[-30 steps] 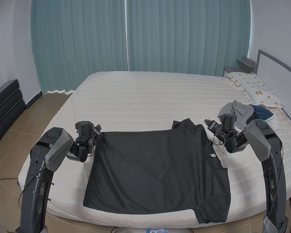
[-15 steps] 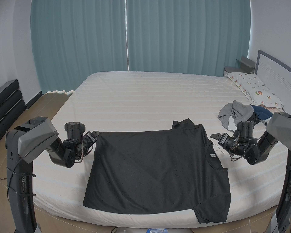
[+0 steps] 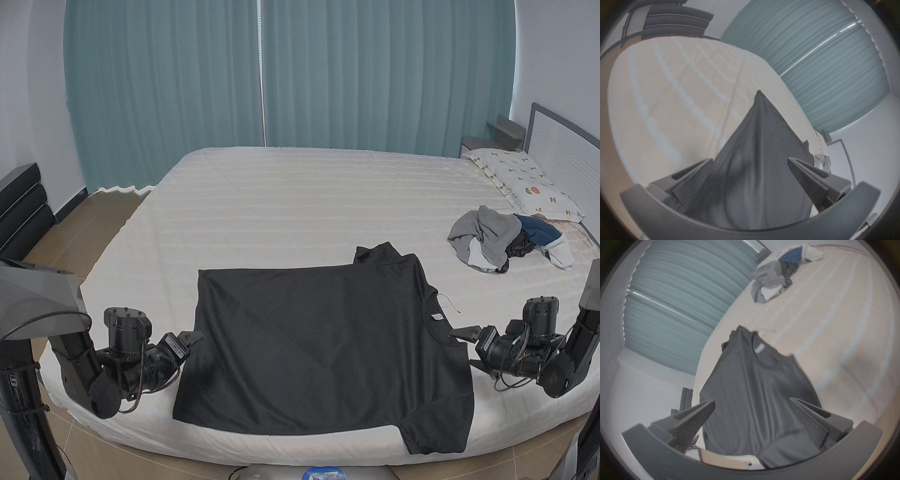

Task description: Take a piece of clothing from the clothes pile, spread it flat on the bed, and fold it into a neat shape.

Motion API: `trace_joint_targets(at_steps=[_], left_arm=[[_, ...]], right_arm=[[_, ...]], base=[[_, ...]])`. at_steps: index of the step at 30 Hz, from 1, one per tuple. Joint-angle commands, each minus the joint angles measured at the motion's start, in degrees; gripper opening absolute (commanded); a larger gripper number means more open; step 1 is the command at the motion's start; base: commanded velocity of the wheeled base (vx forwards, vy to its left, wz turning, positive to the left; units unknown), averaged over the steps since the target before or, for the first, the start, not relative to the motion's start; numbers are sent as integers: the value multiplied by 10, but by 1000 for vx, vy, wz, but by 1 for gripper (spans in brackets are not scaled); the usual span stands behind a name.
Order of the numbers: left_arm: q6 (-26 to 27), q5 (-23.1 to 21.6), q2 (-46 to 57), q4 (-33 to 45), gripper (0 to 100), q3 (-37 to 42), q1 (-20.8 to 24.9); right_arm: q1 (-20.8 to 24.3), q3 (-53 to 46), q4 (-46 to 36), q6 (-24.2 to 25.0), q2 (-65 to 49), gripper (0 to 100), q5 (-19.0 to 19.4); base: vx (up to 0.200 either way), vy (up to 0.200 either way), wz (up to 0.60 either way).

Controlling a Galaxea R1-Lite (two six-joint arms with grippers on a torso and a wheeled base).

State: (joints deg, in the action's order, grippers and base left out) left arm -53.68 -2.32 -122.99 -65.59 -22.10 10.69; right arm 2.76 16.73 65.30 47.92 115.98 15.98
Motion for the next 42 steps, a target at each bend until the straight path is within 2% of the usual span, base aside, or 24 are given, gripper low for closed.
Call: trace_joint_targets(at_steps=[1, 8, 13, 19, 24, 31, 42], left_arm=[[-20, -24, -23, -104, 100, 104, 16], [-1, -24, -54, -190, 100, 151, 18], [73, -29, -100, -222, 100, 166, 13], [123, -59, -101, -221, 100, 160, 4], [206, -73, -103, -214, 100, 161, -19], [218, -74, -126, -222, 100, 183, -20], [209, -74, -133, -222, 100, 155, -14]], right_arm=[[-10, -90, 54, 27, 7, 100, 43], [-15, -97, 83, 28, 24, 100, 45], [-12, -100, 91, 23, 40, 100, 45], [-12, -104, 91, 17, 39, 100, 45], [-13, -104, 91, 18, 39, 100, 46], [-14, -103, 91, 18, 41, 100, 46], [-14, -103, 91, 18, 40, 100, 46]], base=[[-200, 0, 0], [0, 0, 0], [0, 0, 0], [0, 0, 0], [0, 0, 0], [0, 0, 0], [0, 0, 0]])
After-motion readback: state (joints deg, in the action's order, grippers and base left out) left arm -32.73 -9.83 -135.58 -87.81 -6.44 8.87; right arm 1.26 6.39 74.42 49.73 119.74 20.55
